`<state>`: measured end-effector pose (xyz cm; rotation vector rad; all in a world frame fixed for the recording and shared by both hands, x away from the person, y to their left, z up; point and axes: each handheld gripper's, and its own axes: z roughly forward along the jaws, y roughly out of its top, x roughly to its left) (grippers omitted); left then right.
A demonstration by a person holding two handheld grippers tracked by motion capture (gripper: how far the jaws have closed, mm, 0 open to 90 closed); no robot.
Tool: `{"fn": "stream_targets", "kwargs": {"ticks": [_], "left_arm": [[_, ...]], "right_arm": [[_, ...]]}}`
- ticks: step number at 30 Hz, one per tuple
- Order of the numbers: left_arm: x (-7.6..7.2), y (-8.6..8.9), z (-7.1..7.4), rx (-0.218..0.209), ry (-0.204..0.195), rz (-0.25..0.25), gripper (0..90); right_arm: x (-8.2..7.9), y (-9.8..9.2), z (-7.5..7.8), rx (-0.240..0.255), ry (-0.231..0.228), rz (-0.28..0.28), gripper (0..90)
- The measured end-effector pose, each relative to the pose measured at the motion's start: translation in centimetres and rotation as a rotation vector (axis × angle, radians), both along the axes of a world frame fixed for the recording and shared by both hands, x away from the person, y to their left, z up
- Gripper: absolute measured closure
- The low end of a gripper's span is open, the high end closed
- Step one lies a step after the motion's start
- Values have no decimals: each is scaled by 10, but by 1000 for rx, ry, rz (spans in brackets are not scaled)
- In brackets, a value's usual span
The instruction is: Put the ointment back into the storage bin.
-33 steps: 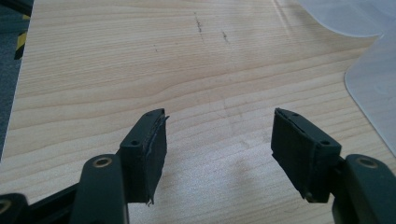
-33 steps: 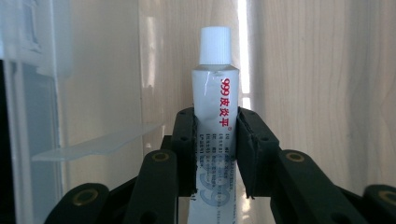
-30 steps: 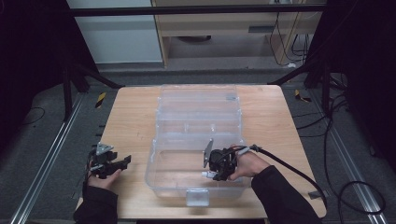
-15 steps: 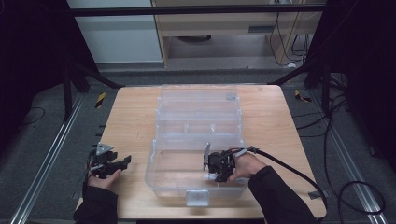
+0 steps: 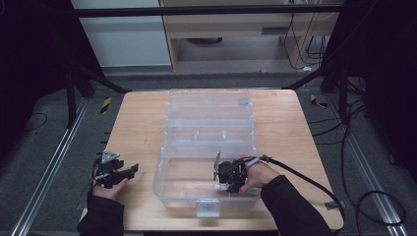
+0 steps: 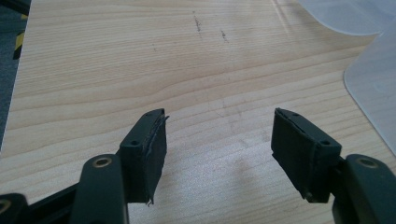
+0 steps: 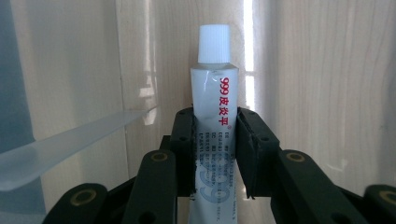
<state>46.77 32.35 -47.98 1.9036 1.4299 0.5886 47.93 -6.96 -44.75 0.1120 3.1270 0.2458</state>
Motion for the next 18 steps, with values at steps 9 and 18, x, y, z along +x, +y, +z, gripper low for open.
{"fn": "stream_targets", "kwargs": {"ticks": [9, 18], "left_arm": [[0, 0, 0, -4, 0, 2, 357], [0, 0, 0, -1, 1, -2, 357]], "right_arm": [[0, -1, 0, -13, 10, -14, 682], [0, -7, 13, 52, -18, -25, 668]]}}
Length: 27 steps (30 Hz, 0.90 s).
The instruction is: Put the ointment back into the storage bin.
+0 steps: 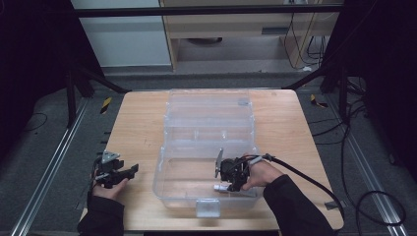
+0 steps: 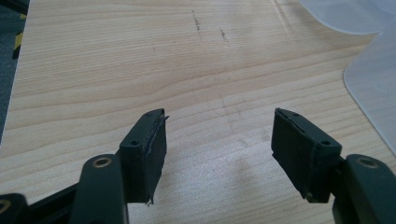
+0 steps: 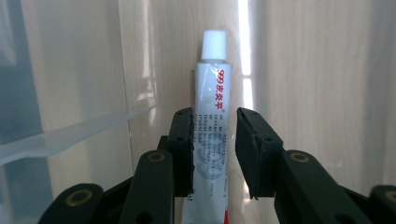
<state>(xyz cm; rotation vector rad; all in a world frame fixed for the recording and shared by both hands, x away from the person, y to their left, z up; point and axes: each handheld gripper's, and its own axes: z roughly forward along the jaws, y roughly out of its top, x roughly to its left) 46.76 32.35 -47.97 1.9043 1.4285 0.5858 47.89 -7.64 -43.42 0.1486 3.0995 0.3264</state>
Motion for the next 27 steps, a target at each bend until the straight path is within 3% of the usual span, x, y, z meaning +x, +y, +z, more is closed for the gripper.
{"fn": "stream_targets", "kwargs": {"ticks": [3, 4, 5, 6, 8, 10, 11, 12, 13, 14, 15, 16, 17, 18, 21, 26, 27], "left_arm": [[0, 0, 0, 0, 0, 0, 357], [0, 0, 0, -2, -1, 1, 357], [0, 0, 0, -2, -1, 1, 357], [0, 0, 0, 1, -1, -1, 357], [0, 0, 0, 1, 0, -1, 357], [0, 0, 0, 4, 0, -2, 357], [0, 0, 0, 4, 0, -2, 357], [0, 0, 1, 4, -1, -2, 357], [0, 0, 1, 4, -1, -2, 357], [0, 0, 1, 3, 0, -2, 357], [0, 0, 0, 2, 1, -3, 357], [0, -1, 0, 4, 4, -5, 356], [0, -1, 0, 4, 4, -5, 357], [0, -1, 0, 4, 4, -5, 357], [-1, -1, 1, 2, 1, -4, 358], [-1, 0, 2, -16, -4, -10, 414], [-1, 0, 2, -16, -4, -10, 426]], "right_arm": [[-1, -3, 7, 25, -14, -18, 657], [-2, -9, 16, 75, -39, -43, 643], [-2, -9, 16, 75, -39, -43, 643], [-3, -15, 25, 124, -61, -66, 630], [-4, -17, 28, 145, -72, -81, 619], [-7, -28, 39, 221, -106, -146, 565], [-7, -28, 39, 221, -106, -146, 565], [-9, -38, 44, 299, -123, -195, 529], [-9, -38, 44, 299, -123, -195, 529], [-11, -45, 48, 360, -133, -224, 519], [-11, -45, 48, 360, -133, -224, 519], [-15, -54, 51, 418, -153, -271, 483], [-15, -54, 51, 418, -153, -271, 483], [-17, -62, 53, 460, -180, -315, 443], [-19, -69, 55, 495, -207, -353, 425], [-26, -102, 63, 667, -288, -526, 329], [-26, -102, 63, 667, -288, -526, 329]]}}
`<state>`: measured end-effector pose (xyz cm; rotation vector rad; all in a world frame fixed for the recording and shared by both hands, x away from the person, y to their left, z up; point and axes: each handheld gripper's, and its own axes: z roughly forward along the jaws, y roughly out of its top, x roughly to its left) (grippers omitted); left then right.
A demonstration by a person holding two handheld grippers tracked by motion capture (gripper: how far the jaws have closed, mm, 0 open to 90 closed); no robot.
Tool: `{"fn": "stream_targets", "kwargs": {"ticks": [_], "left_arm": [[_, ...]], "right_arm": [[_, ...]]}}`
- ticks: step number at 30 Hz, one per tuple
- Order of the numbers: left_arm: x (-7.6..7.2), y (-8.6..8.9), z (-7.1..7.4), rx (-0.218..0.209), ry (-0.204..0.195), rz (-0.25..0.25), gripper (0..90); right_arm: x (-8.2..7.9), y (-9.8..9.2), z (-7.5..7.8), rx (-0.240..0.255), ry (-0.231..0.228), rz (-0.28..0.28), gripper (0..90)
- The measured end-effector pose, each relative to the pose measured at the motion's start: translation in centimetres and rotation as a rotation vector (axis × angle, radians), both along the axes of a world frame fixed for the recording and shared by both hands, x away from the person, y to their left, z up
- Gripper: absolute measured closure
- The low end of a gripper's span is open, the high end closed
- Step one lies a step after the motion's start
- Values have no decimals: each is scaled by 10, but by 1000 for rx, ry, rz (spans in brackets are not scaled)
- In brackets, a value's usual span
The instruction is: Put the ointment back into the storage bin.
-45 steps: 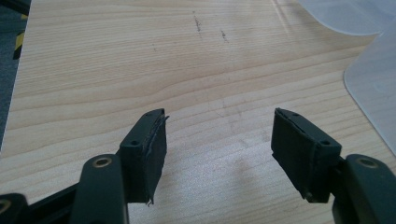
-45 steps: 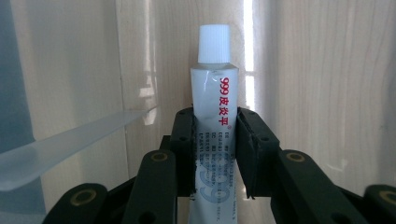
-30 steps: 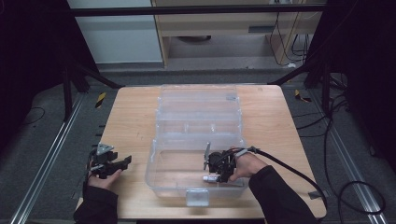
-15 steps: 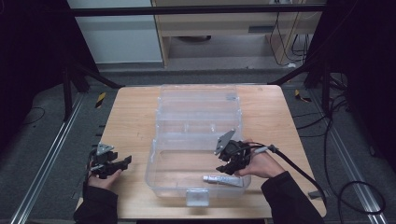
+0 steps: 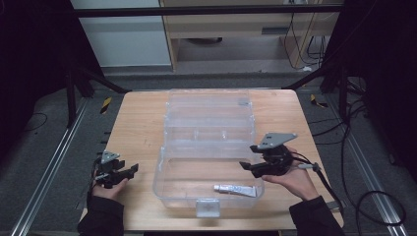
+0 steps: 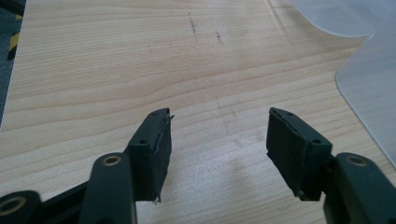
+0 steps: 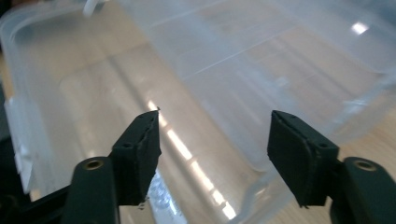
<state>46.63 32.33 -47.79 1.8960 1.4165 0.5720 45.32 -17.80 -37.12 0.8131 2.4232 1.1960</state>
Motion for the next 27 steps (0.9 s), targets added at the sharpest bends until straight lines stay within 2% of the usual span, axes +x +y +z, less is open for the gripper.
{"fn": "stream_targets", "kwargs": {"ticks": [1, 2, 4, 5, 6, 7, 9, 10, 15, 18, 19, 20, 21, 24, 25, 26, 27], "left_arm": [[0, 0, 0, -6, 4, 0, 443], [0, 0, 1, -7, 5, 1, 451], [-1, 0, 1, -11, 6, 0, 468], [-1, 0, 1, -11, 6, 0, 471], [-1, 0, 1, -11, 7, -2, 473], [-1, 0, 1, -10, 6, -2, 473], [-1, 0, 1, -9, 7, -3, 473], [-1, 0, 1, -6, 6, -2, 469], [-1, 0, 1, 1, -1, 4, 446], [-1, 0, 1, 4, -3, 6, 424], [-1, 0, 1, 7, -5, 9, 416], [-1, 0, 1, 7, -5, 9, 408], [-1, 0, 0, 9, -6, 9, 393], [0, 0, -1, 10, -7, 15, 377], [1, 0, -2, 15, -5, 17, 363], [1, 0, -2, 15, -5, 17, 358], [1, 0, -2, 15, -4, 17, 351]], "right_arm": [[-2, -12, 1, 49, -14, -45, 297], [-3, -18, 1, 71, -21, -70, 287], [-6, -29, 0, 100, -30, -116, 278], [-6, -29, 0, 100, -30, -116, 278], [-8, -40, -2, 124, -50, -158, 258], [-9, -45, -4, 137, -59, -175, 246], [-9, -49, -6, 143, -67, -195, 235], [-10, -59, -11, 153, -79, -235, 221], [-7, -74, -25, 160, -84, -309, 205], [-5, -79, -31, 170, -75, -334, 201], [-3, -86, -40, 174, -63, -370, 195], [-3, -86, -40, 174, -63, -370, 195], [0, -91, -49, 151, -50, -400, 189], [2, -96, -57, 132, -44, -428, 185], [4, -102, -67, 131, -23, -459, 183], [4, -102, -67, 131, -23, -459, 183], [4, -106, -74, 121, -6, -485, 182]]}}
